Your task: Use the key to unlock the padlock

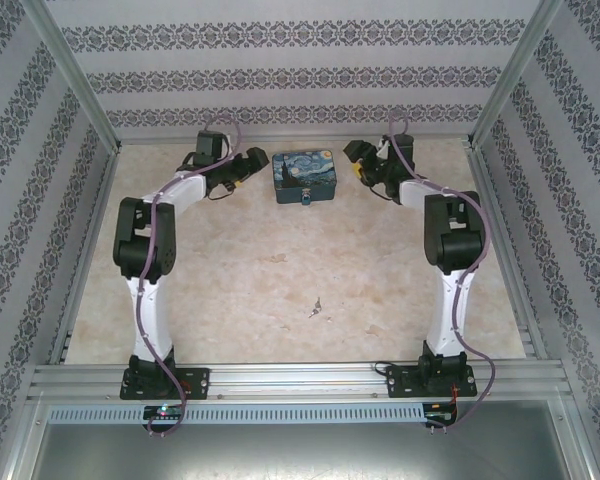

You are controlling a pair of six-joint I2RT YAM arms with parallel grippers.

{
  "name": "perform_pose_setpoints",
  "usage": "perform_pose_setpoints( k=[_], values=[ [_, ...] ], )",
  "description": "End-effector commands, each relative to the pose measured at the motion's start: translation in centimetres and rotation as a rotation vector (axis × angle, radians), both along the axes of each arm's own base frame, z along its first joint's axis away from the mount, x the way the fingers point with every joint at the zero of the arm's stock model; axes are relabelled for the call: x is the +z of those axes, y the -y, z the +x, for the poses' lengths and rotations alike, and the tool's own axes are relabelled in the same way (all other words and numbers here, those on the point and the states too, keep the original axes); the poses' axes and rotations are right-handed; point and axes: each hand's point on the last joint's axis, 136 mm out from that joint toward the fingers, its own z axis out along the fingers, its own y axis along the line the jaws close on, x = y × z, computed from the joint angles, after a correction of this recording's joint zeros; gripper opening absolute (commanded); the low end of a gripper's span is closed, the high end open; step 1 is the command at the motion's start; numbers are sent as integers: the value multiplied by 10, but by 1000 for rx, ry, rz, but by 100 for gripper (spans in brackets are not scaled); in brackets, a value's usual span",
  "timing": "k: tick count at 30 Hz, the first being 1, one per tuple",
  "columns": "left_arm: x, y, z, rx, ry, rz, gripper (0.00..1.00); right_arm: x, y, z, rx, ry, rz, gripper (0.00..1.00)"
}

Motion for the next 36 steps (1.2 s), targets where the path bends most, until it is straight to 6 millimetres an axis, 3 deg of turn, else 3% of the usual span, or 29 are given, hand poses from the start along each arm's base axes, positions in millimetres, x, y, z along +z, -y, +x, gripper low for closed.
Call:
perform_pose_setpoints(
  k=[1,10,18,25,30,36],
  values=[
    [-4,19,5,-14,-52,-53,95,4,-15,6,17,-9,25,70],
    [-11,61,24,-52,-49,-107,95,-6,-39,1,60,-21,23,67],
    [-8,84,13,-110,-46,-105,95,2,-58,-11,112,-19,31,55],
    [-6,95,-16,-151,-46,-85,95,-3,-74,-44,160,-35,4,46],
    [-3,98,-46,-168,-44,-79,94,-12,-75,-83,164,-55,-29,46],
    [-3,98,-96,-180,-50,-68,94,-21,-76,-135,181,-78,-59,45]
  ],
)
